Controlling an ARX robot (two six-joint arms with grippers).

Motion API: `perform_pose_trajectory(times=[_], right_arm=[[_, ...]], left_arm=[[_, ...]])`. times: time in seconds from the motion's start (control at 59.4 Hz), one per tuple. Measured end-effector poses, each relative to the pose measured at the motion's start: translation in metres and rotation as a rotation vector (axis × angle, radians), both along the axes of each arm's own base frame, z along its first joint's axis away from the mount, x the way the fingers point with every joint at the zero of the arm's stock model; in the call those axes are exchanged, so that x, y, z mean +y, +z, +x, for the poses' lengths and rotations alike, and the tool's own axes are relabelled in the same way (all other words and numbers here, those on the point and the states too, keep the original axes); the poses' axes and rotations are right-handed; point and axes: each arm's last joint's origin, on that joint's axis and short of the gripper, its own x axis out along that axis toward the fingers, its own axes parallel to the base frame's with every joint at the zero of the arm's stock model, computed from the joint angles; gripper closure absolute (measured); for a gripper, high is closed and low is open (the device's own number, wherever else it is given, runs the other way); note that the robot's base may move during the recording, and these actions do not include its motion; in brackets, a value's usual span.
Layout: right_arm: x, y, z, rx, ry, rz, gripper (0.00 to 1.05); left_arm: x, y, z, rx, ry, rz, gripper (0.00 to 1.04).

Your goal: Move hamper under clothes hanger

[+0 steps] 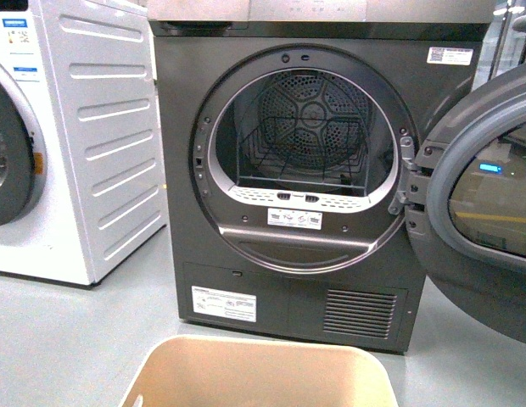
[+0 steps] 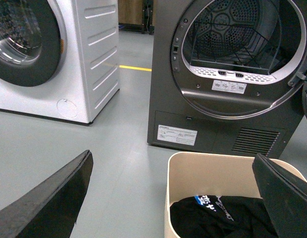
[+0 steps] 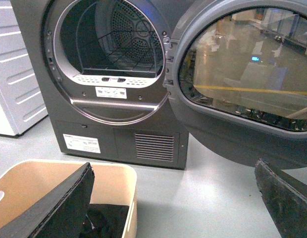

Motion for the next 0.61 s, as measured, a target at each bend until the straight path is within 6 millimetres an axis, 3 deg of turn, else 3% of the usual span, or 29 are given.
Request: perform_pose_trajectory(times=[0.438,0.522,0.606], right_arm=[[0.000,0.000,0.000,0.000,-0.006,0.000,0.08],[0.000,0.000,0.000,0.002,-0.006,0.001,0.08],[0.003,0.003,0.007,0.140,0.050,0.092,0.08]], left_arm=[[0.000,0.000,0.000,0.003,-0.003,-0.002,0.07],[0.004,-0.003,0.007,0.244,0.209,-0.070,0.07],[0.007,0.002,0.025,0.311,0.268,-0.104,0.07]])
